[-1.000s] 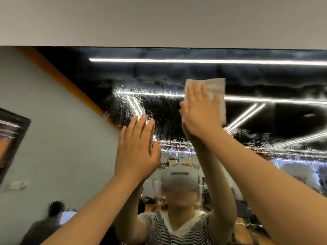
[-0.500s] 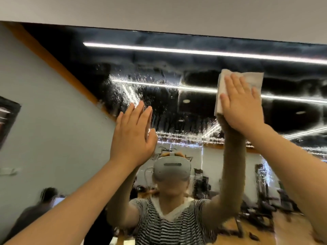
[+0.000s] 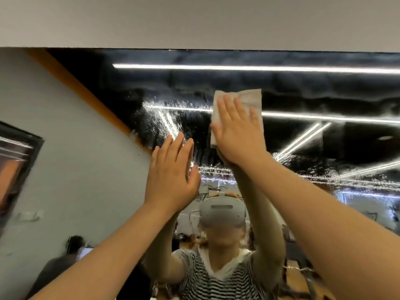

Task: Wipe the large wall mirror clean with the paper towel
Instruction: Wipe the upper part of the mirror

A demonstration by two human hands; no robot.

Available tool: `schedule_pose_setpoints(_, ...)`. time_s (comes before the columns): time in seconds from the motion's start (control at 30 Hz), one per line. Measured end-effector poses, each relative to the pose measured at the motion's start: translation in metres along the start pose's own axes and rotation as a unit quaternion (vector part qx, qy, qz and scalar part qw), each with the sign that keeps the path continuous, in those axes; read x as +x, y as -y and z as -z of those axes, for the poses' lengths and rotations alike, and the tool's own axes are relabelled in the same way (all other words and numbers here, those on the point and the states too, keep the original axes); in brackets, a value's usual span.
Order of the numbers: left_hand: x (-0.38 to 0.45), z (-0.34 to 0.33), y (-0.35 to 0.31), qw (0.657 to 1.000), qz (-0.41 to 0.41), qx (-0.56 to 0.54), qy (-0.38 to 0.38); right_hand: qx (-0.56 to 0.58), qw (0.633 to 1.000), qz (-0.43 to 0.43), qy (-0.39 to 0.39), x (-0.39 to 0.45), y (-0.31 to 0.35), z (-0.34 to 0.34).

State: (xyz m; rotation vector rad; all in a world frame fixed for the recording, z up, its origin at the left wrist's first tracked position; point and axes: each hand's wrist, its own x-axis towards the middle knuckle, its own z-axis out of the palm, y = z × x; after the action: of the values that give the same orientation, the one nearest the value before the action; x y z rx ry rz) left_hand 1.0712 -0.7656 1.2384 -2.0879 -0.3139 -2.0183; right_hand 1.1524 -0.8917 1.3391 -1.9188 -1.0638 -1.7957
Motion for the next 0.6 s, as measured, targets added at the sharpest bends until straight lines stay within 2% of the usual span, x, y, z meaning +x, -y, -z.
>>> schedule_pose_setpoints(0.1, 0.001, -0.001, 0.001, 1.0, 0.0, -0.003, 0.002, -0.004, 1.0, 0.014, 0.006, -0.007, -0.039, 0.005)
schedule_pose_setpoints(0.3, 0.0, -0.003, 0.001, 1.0, -0.002, 0.014, 0.001, -0.003, 0.995, -0.091, -0.025, -0.038, -0.114, 0.016)
schedule_pose_setpoints(0.47, 0.0, -0.005, -0.001, 1.0, 0.002, 0.027, 0.005, -0.02, 0.988, -0.147, -0.042, -0.032, -0.08, 0.015)
schedule_pose_setpoints(0.6, 0.0, -0.004, 0.0, 1.0, -0.003, 0.028, 0.003, -0.011, 0.995, -0.097, -0.021, -0.012, -0.027, 0.004)
